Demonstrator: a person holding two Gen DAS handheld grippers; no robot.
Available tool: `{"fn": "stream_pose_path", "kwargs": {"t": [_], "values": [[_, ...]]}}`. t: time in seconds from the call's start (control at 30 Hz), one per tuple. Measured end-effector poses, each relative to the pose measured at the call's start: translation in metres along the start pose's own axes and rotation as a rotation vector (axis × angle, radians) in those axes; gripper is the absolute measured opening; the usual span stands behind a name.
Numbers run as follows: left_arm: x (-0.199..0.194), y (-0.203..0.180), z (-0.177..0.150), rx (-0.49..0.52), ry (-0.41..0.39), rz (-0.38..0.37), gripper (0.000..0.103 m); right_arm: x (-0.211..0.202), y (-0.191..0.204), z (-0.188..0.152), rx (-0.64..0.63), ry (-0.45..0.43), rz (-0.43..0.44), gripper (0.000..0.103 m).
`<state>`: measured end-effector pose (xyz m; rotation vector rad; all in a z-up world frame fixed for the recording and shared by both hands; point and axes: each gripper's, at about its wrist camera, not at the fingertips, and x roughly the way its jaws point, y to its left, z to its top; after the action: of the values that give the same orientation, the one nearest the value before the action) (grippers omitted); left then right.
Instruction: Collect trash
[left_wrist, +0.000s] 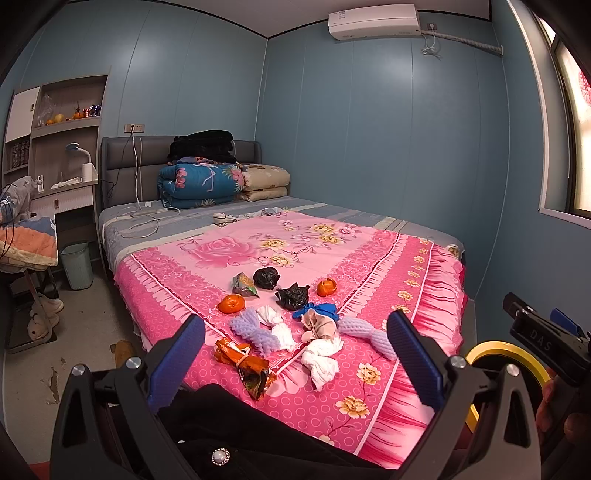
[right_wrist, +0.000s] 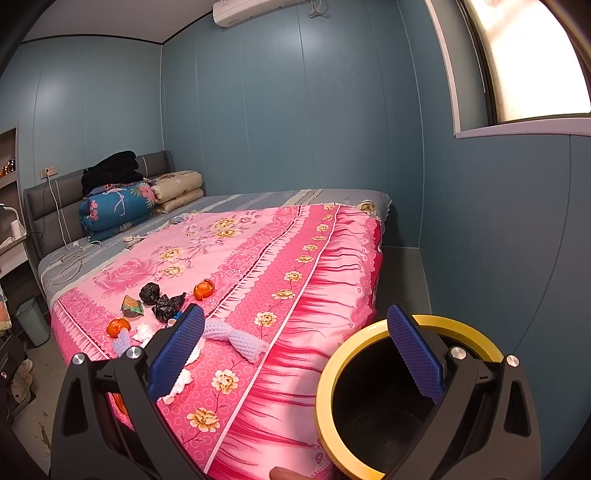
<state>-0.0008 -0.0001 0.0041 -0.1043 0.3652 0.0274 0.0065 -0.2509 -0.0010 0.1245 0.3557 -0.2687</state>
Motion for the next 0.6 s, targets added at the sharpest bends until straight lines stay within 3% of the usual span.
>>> {"fn": "stream_pose_path", "kwargs": {"t": [0.6], "values": [[0.007, 0.005, -0.003, -0.015, 0.037, -0.009, 0.095, 0.005, -0.003, 0.006, 0.020, -0.004, -0.009, 0.095]]}}
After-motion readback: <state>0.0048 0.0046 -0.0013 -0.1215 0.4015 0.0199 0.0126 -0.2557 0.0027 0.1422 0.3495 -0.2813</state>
